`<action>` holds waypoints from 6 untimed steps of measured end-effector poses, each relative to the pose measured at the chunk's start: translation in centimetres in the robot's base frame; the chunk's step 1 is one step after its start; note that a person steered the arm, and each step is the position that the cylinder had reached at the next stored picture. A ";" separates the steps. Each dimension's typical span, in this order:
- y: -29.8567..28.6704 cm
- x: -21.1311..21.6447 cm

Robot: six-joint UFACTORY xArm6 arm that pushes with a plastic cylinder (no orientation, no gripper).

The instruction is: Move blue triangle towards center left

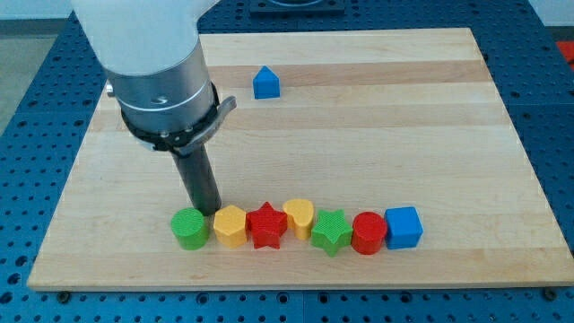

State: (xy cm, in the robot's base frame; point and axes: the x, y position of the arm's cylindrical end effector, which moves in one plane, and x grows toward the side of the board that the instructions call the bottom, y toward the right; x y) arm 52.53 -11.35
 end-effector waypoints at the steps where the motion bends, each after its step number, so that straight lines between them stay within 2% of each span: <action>1: 2.1 -2.6; 2: 2.5 -2.8; 4: 12.8 -8.4; 6: 22.6 -18.7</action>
State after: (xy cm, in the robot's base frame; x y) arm 33.81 11.30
